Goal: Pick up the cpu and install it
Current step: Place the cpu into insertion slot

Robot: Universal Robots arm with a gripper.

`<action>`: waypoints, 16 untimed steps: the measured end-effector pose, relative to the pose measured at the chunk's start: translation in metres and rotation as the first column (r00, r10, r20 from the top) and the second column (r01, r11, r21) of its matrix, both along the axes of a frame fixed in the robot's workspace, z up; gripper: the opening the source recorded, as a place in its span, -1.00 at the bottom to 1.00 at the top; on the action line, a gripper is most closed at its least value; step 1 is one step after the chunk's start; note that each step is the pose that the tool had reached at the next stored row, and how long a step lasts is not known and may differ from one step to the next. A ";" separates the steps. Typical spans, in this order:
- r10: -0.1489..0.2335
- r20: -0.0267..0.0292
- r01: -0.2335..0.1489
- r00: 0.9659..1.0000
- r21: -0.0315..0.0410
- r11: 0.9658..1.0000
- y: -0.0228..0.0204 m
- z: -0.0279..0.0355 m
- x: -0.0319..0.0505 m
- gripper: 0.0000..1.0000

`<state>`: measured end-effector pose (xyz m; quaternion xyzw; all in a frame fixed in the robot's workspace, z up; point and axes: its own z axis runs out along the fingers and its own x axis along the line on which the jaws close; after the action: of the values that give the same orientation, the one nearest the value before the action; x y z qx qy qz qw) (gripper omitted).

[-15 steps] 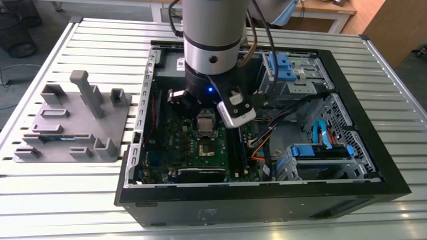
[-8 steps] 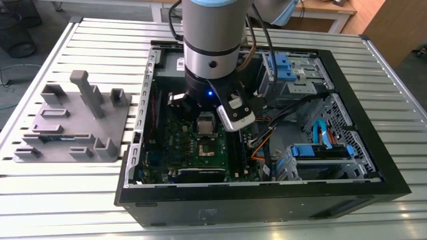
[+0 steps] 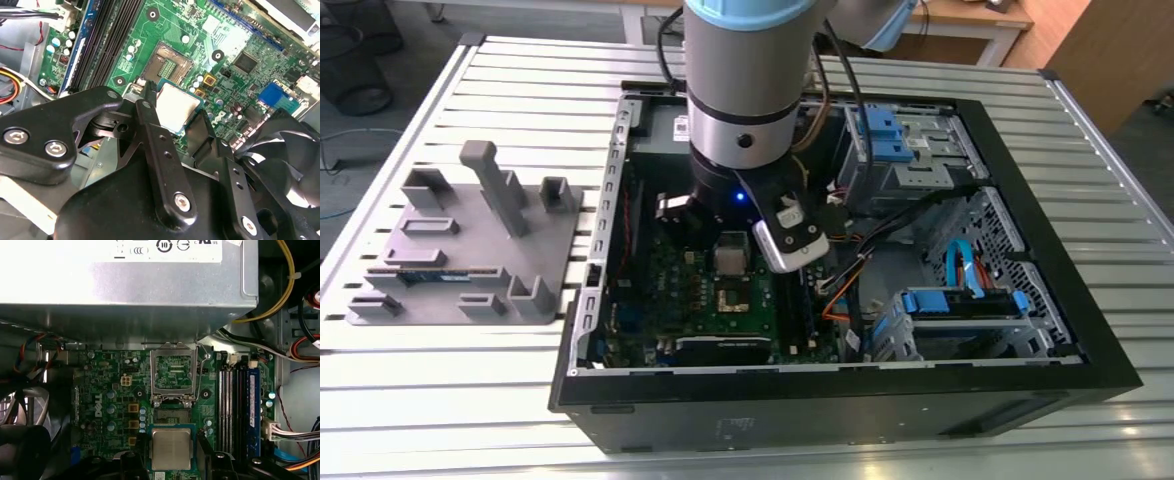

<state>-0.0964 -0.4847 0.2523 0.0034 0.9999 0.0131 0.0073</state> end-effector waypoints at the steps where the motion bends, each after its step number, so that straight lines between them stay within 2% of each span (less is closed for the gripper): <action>1: 0.000 0.000 0.000 1.000 0.000 1.000 -0.0007 -0.0009 0.0000 -0.06; 9: 0.000 0.000 0.000 1.000 0.000 1.000 -0.0054 -0.0069 0.0000 -0.06; 16: 0.000 0.000 0.000 1.000 0.000 1.000 -0.0065 -0.0161 0.0000 -0.06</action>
<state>-0.0964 -0.4912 0.2362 0.0036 0.9999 0.0131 0.0073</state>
